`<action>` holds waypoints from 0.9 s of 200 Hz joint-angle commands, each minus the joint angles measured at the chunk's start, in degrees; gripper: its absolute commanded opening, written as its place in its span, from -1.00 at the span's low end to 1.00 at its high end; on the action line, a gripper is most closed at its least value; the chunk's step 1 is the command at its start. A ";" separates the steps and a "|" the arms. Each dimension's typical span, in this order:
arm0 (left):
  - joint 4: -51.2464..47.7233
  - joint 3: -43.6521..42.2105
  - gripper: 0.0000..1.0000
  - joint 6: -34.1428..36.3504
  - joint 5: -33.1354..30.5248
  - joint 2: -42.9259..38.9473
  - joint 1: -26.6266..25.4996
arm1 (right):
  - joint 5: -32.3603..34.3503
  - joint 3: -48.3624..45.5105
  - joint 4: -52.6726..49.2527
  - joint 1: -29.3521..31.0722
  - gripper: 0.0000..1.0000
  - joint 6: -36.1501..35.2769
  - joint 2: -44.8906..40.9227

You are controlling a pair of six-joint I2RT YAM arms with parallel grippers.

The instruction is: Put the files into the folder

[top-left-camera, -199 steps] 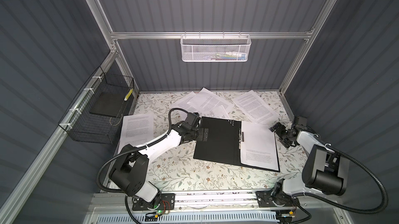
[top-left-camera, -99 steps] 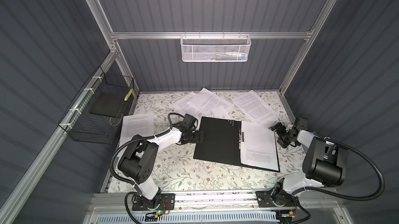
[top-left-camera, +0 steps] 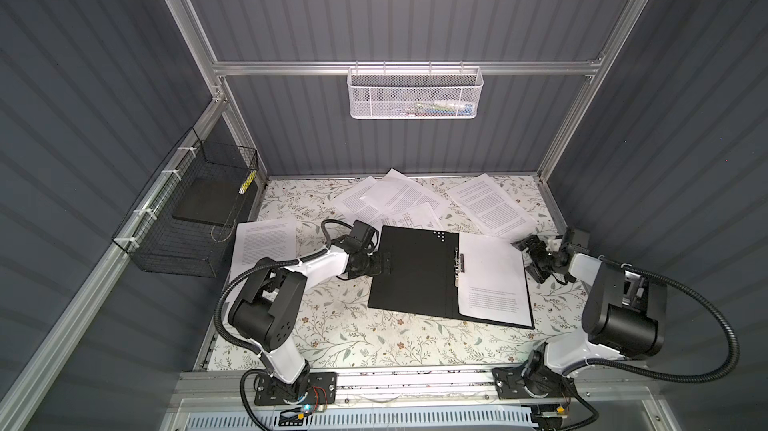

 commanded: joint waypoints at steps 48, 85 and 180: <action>-9.97 -1.85 0.99 -5.63 -16.19 -10.13 1.45 | -1.10 -4.77 -0.28 6.06 0.92 2.82 -3.53; -14.89 -0.86 0.99 -6.47 -25.67 -11.56 5.57 | 3.80 -2.87 -3.84 9.00 0.95 0.49 -12.79; -12.65 7.67 0.99 -5.15 -30.31 2.18 21.62 | 5.18 -6.82 -1.42 27.07 0.98 -2.13 -25.09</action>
